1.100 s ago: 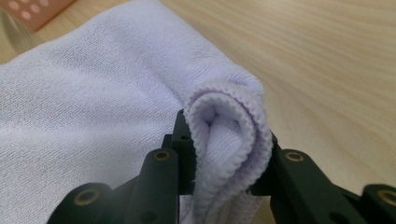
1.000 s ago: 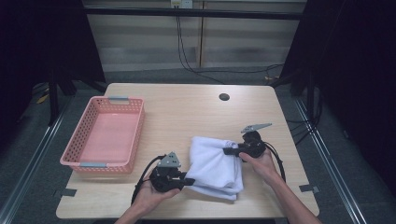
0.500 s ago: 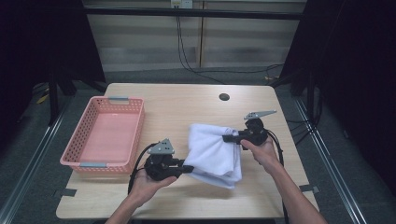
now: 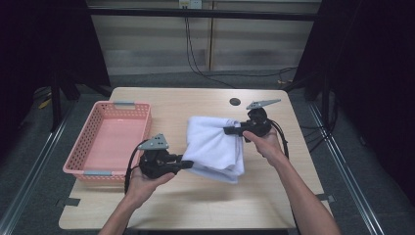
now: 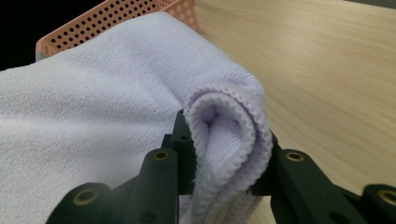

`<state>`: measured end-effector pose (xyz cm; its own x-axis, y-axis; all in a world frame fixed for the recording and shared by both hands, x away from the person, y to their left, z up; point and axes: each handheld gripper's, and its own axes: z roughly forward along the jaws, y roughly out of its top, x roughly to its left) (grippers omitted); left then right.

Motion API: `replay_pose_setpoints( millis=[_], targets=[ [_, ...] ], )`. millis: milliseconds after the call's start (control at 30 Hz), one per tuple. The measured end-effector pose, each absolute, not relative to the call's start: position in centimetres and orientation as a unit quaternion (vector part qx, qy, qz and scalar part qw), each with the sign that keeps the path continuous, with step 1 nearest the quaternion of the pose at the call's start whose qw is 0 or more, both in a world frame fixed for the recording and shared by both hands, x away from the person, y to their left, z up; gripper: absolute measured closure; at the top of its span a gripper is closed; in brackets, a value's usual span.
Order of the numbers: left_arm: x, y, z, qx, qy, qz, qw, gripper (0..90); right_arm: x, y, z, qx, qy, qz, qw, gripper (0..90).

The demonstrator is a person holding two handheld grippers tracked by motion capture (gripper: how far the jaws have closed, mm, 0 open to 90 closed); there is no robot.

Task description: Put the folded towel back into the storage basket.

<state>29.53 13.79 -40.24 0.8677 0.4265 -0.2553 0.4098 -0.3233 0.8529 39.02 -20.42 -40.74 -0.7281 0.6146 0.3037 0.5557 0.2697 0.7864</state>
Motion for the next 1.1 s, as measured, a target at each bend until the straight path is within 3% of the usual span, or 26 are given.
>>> replay_pose_setpoints(
  millis=[1100],
  targets=[
    [30.2,25.1,-36.6,0.758,0.335,0.071,0.555,74.2,44.9,-7.9,-34.4,0.294,0.822,0.487,0.023,70.3]
  ],
)
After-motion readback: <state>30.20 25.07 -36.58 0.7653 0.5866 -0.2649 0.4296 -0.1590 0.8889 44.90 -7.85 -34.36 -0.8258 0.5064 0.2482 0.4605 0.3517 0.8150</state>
